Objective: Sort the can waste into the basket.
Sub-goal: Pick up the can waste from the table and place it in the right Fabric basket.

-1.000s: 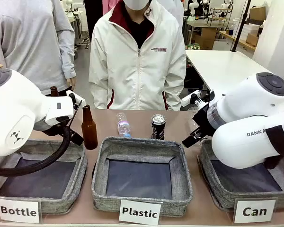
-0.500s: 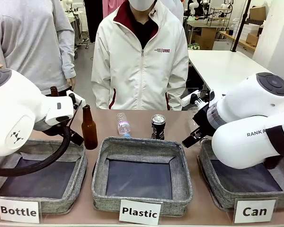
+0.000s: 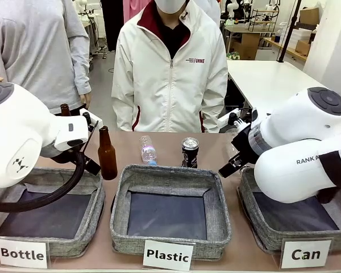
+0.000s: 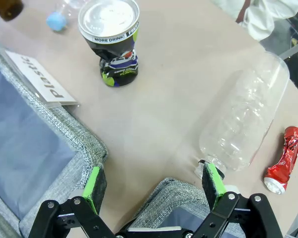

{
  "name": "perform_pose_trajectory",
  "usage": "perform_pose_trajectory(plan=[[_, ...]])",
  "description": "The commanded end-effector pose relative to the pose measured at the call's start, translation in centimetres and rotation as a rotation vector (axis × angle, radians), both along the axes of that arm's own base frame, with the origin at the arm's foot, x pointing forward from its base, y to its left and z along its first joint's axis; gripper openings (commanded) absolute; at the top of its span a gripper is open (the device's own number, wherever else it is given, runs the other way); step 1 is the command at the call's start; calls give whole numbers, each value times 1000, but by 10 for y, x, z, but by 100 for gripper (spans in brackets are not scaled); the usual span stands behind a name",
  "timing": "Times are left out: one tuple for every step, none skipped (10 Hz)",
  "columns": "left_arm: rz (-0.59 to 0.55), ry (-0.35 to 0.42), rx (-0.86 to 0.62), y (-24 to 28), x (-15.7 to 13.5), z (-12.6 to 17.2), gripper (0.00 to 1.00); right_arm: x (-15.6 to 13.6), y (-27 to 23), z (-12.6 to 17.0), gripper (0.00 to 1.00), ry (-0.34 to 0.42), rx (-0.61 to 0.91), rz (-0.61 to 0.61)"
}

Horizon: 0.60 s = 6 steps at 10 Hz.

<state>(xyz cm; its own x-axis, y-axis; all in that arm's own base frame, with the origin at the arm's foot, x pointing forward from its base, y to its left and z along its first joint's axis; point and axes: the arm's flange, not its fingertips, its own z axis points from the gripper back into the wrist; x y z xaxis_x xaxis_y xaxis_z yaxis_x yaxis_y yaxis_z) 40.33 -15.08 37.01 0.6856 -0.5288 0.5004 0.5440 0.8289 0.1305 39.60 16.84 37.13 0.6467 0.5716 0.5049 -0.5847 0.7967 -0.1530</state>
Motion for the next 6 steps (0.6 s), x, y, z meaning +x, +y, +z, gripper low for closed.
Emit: perform_pose_trajectory(plan=[[0,0,0,0,0,0,100,0,0,0,100,0,0,0],[0,0,0,0,0,0,100,0,0,0,100,0,0,0],[0,0,0,0,0,0,100,0,0,0,100,0,0,0],[0,0,0,0,0,0,100,0,0,0,100,0,0,0],[0,0,0,0,0,0,100,0,0,0,100,0,0,0],[0,0,0,0,0,0,100,0,0,0,100,0,0,0]])
